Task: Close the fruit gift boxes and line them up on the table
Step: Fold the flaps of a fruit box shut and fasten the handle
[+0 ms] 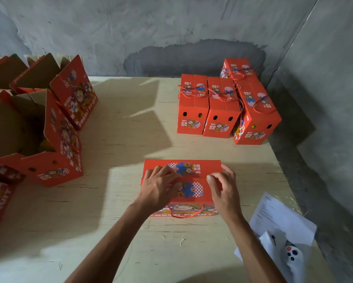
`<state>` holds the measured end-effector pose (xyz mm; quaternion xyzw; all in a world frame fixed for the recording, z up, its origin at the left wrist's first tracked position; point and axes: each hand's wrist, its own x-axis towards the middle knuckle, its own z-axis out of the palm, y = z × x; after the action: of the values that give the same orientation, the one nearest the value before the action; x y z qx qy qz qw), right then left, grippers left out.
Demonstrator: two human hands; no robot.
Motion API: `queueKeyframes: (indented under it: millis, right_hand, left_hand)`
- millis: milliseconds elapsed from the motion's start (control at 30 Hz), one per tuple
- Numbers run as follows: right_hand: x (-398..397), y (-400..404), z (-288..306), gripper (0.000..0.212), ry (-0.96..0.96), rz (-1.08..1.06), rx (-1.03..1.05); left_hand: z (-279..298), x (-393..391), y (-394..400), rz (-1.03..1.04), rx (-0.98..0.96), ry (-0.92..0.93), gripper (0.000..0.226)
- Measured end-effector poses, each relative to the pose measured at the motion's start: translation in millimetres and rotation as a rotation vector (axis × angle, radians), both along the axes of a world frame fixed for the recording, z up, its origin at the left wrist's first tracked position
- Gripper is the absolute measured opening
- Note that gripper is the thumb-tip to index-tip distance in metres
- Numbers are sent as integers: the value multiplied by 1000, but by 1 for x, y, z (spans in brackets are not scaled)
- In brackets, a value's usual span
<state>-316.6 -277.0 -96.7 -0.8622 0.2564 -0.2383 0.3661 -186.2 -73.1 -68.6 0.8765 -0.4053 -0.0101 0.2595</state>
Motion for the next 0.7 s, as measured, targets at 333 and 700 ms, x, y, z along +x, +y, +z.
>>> queueKeyframes:
  millis: [333,700]
  right_hand:
    - [1,-5,2,18,17,71,47]
    - [6,-5,7,29,134,68,5]
  left_hand:
    - [1,-2,-5,-19,40,7,36]
    - [-7,-7,-30,72,70,38,31]
